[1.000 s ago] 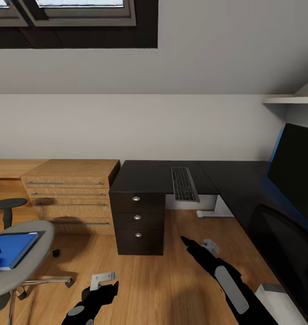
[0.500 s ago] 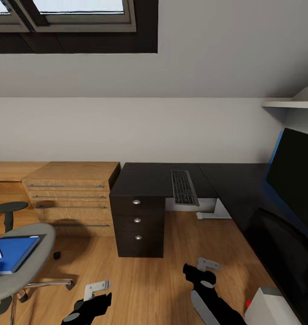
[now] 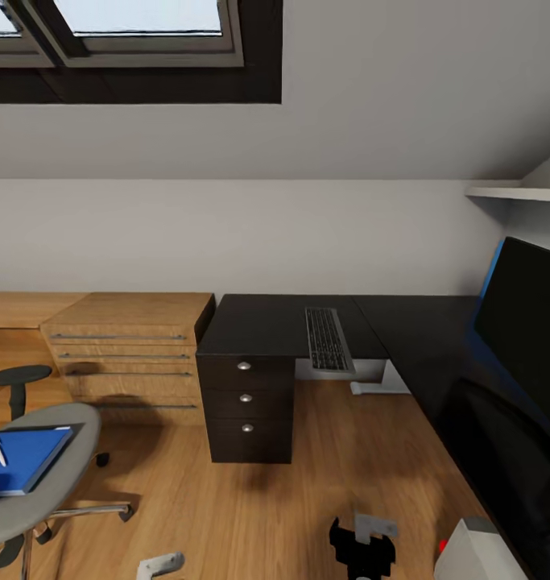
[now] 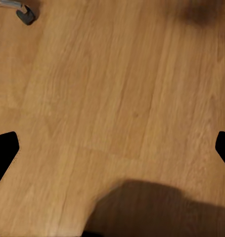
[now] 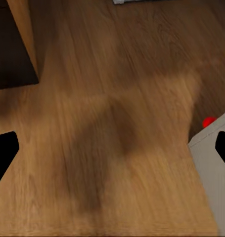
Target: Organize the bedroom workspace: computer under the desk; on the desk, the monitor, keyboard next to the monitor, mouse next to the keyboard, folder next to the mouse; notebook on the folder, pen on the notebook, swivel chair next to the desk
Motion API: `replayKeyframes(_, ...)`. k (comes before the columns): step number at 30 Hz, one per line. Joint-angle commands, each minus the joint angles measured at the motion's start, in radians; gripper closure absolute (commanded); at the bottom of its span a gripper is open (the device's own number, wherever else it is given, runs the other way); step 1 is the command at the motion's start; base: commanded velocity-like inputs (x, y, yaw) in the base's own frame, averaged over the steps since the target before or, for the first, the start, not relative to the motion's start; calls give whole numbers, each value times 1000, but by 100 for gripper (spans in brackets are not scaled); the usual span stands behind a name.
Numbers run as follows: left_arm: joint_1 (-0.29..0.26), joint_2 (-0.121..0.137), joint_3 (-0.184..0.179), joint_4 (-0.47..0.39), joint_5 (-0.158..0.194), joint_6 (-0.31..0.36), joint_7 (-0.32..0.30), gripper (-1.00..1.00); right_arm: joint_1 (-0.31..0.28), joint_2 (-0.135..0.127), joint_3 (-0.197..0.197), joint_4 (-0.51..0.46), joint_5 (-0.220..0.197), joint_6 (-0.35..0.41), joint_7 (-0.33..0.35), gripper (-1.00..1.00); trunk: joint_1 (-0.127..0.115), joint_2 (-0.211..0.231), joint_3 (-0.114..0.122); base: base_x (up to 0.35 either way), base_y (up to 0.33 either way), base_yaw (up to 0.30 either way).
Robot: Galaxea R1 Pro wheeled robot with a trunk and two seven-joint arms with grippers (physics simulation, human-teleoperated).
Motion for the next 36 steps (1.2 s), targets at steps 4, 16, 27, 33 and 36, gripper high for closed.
replayKeyframes(4,-1,2,-6,110,9,-118,9,-100,16,-3,42,39,5,-14,-5,-100,-8,14,5,0,0,0)
replayKeyframes(16,-1,1,-7,255,8,-231,13,-100,24,12,175,202,39,-173,79,-100,-8,14,5,0,0,0)
replayKeyframes(27,-1,-16,-6,294,12,-248,15,-100,24,15,187,234,40,-237,180,-100,-8,14,5,0,0,0)
replayKeyframes(33,-1,-22,-5,305,11,-251,15,-100,24,15,187,234,39,-237,178,-100,-8,14,5,-123,36,13)
replayKeyframes(36,-1,-22,-6,305,10,-251,15,-100,24,15,187,234,39,-237,178,-100,-8,14,4,-326,31,134)
